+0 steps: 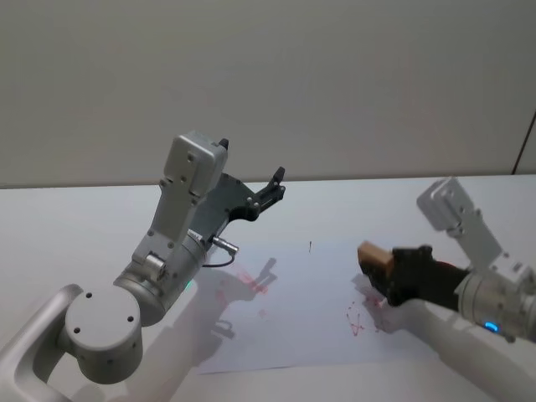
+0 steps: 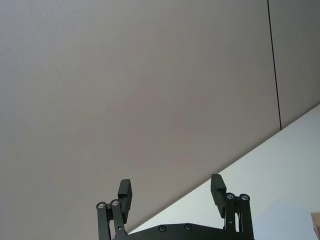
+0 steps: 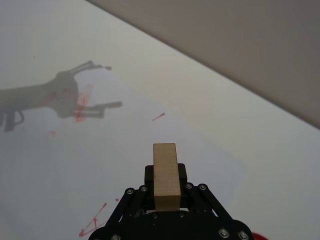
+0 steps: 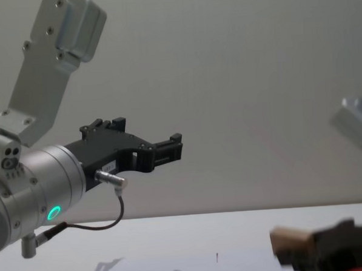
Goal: Use the one hand to pick up the stamp and affix it onto the A4 paper.
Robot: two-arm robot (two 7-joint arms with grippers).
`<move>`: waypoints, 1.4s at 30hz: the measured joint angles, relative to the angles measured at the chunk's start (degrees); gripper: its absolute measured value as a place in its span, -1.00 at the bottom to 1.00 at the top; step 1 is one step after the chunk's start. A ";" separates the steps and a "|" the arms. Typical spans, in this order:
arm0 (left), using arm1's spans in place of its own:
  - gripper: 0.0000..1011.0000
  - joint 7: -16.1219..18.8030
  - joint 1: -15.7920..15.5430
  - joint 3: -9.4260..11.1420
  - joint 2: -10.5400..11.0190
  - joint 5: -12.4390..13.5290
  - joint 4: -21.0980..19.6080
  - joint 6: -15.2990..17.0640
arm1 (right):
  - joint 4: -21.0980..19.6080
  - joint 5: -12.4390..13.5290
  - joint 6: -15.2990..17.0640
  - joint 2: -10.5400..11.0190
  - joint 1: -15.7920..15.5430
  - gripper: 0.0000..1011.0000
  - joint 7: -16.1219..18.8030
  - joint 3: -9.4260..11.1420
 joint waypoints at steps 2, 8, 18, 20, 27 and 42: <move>0.98 0.00 0.00 0.00 0.00 0.00 0.00 0.00 | -1.14 0.52 -0.80 0.15 0.11 -0.55 -0.61 0.28; 0.98 0.00 0.00 0.00 0.00 0.00 0.00 0.00 | -4.84 2.36 -2.18 0.96 -0.32 -0.55 -2.84 1.34; 0.98 0.00 0.00 0.00 0.00 0.00 0.00 0.00 | -11.72 7.88 -2.40 3.98 -4.91 -0.55 -10.05 3.69; 0.98 0.00 0.00 0.00 0.00 0.00 0.00 0.00 | -12.52 8.88 -2.13 4.47 -5.85 -0.55 -11.10 4.03; 0.98 0.00 0.00 0.00 0.00 0.00 0.00 0.00 | -14.86 13.11 -0.23 6.48 -9.96 -0.55 -15.94 5.42; 0.98 0.00 0.00 0.00 0.00 0.00 0.00 0.00 | -13.64 16.74 4.18 8.47 -13.16 -0.55 -19.81 6.87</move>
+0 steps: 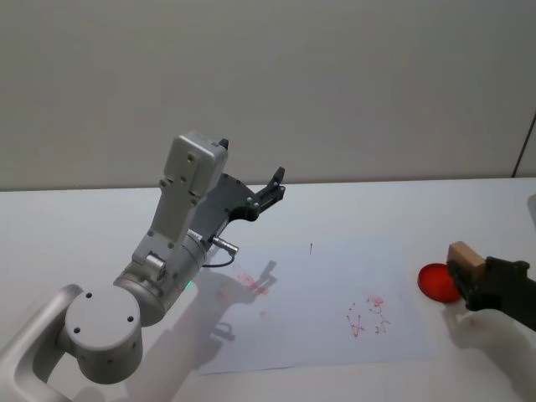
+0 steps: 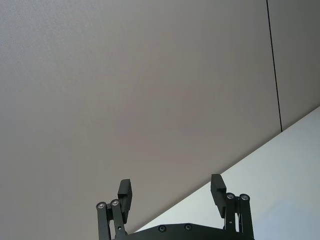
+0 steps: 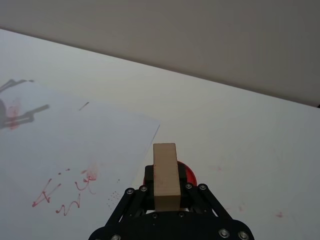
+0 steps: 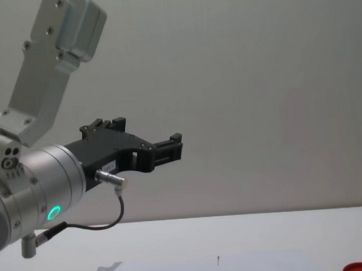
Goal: Use the one hand to pick up the stamp and affix it onto the A4 paper.
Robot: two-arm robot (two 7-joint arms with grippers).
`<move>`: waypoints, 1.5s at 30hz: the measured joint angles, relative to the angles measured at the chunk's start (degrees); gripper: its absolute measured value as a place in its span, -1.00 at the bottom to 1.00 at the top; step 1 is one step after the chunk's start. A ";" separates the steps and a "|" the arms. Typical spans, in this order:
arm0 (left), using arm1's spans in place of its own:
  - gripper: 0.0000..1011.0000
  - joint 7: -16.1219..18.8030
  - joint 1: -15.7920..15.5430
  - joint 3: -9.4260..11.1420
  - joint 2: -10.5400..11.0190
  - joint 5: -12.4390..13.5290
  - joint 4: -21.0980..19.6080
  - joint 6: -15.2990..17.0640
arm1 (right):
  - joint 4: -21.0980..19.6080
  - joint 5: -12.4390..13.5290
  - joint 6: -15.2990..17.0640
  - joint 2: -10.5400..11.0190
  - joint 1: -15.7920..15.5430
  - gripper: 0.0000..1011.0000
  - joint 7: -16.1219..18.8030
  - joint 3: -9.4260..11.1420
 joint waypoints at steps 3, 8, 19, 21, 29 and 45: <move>0.98 0.00 0.00 0.00 0.00 0.00 0.00 0.00 | 1.02 -0.20 0.68 0.01 0.39 -0.55 0.16 0.01; 0.98 0.00 0.00 0.00 0.00 0.00 0.00 0.00 | 3.06 -1.25 1.45 -0.32 1.71 -0.55 1.21 -0.23; 0.98 0.00 0.00 0.00 0.00 0.00 0.00 0.00 | 7.17 -4.48 1.96 -1.67 5.16 -0.55 4.57 -1.33; 0.98 0.00 0.00 0.00 0.00 0.00 0.00 0.00 | 8.03 -5.08 1.97 -2.06 5.96 -0.55 5.31 -1.64; 0.98 0.00 0.00 0.00 0.00 0.00 0.00 0.00 | 10.27 -6.69 2.11 -2.99 7.73 -0.55 7.01 -2.41; 0.98 0.00 0.00 0.00 0.00 0.00 0.00 0.00 | 12.21 -7.92 2.30 -3.82 9.12 -0.28 8.11 -3.08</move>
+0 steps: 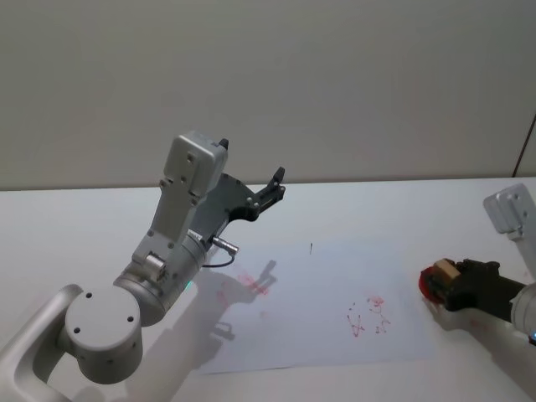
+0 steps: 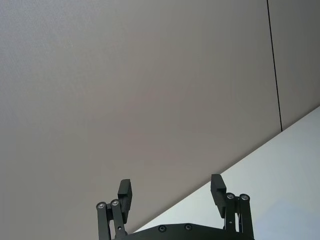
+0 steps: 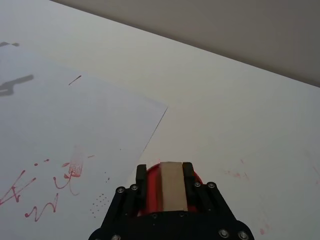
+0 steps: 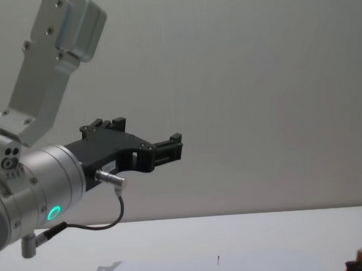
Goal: Use the one hand to pick up the stamp and affix it onto the A4 paper.
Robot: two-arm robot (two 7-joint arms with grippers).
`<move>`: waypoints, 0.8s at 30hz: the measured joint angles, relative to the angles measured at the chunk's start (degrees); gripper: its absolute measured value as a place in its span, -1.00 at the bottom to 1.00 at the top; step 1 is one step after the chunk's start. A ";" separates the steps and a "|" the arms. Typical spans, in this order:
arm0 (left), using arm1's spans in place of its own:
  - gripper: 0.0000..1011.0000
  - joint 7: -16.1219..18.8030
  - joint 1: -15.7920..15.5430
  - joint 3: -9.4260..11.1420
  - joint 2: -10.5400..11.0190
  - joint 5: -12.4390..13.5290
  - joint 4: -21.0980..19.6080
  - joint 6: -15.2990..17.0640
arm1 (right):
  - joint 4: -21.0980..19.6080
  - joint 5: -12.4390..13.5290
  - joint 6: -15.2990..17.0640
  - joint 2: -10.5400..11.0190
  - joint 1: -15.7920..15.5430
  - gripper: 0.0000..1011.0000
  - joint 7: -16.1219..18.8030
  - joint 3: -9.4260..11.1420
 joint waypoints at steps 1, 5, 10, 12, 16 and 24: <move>0.98 0.00 0.00 0.00 0.00 0.00 0.00 0.00 | 0.04 -0.04 0.01 -0.02 0.03 -0.23 0.03 -0.02; 0.98 0.00 0.00 0.00 0.00 0.00 0.00 0.00 | 0.25 -0.17 0.04 -0.11 0.18 0.05 0.14 -0.09; 0.98 0.00 0.00 0.00 0.00 0.00 0.00 0.00 | 0.39 -0.26 0.07 -0.17 0.28 0.32 0.22 -0.15; 0.98 0.00 0.00 0.00 0.00 0.00 0.00 0.00 | 0.45 -0.30 0.08 -0.19 0.33 0.46 0.25 -0.17; 0.98 0.00 0.00 0.00 0.00 0.00 0.00 0.00 | 0.52 -0.34 0.08 -0.20 0.38 0.69 0.30 -0.18; 0.98 0.00 0.00 0.00 0.00 0.00 0.00 0.00 | 0.61 -0.38 0.08 -0.25 0.42 0.98 0.35 -0.23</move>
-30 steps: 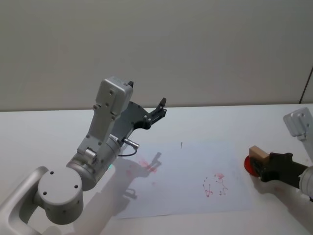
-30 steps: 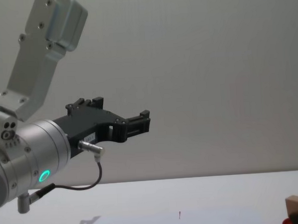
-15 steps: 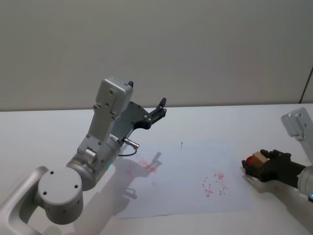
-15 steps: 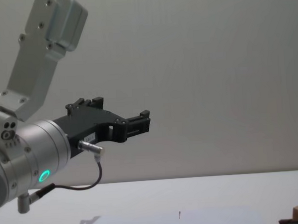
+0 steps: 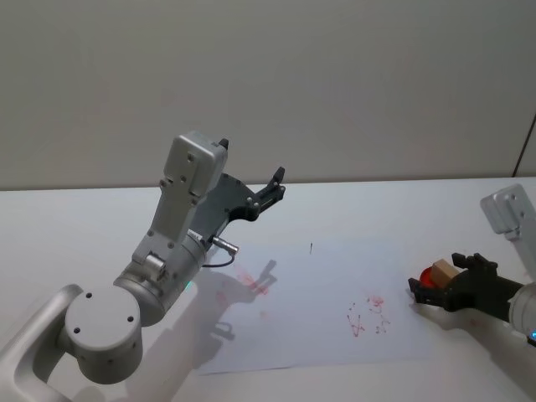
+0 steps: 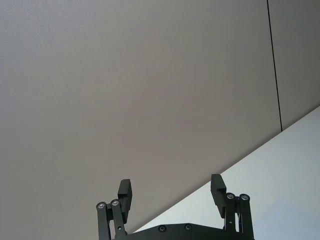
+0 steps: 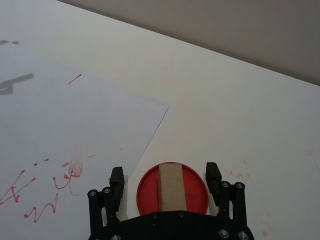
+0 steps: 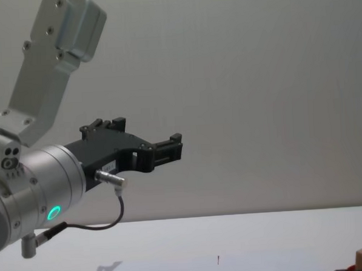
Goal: Use the one hand to pick up the stamp and affix it onto the A4 paper.
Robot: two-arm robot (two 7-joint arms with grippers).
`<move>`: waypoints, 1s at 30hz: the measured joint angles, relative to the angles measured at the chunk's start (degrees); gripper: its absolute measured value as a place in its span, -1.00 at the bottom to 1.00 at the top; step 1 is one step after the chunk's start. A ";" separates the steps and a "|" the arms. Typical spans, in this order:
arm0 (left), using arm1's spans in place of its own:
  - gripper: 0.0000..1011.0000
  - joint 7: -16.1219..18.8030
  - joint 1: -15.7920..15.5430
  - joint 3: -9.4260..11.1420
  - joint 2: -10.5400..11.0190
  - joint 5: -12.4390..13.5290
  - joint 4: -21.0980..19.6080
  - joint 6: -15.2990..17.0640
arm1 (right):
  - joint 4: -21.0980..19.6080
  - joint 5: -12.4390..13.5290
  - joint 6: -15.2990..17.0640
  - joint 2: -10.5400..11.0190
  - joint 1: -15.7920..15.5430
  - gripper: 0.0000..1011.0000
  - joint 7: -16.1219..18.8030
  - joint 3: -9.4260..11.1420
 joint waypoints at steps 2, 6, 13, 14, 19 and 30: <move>0.98 0.00 0.00 0.00 0.00 0.00 0.00 0.00 | 0.01 -0.02 0.00 -0.02 0.01 0.98 0.02 -0.02; 0.98 0.00 0.00 0.00 0.00 0.00 0.00 0.00 | 0.04 -0.04 0.00 -0.03 0.03 0.98 0.05 -0.02; 0.98 0.00 0.00 0.00 0.00 0.00 0.00 0.00 | 0.08 -0.07 -0.01 -0.03 0.07 0.98 0.06 -0.02; 0.98 0.00 0.00 0.00 0.00 0.00 0.00 0.00 | 0.09 -0.07 -0.01 -0.03 0.08 0.98 0.06 -0.03; 0.98 0.00 0.00 0.00 0.00 0.00 0.00 0.00 | 0.09 -0.07 -0.01 -0.04 0.08 0.98 0.06 -0.03; 0.98 0.00 0.00 0.00 0.00 0.00 0.00 0.00 | 0.09 -0.07 -0.01 -0.03 0.08 0.98 0.05 -0.02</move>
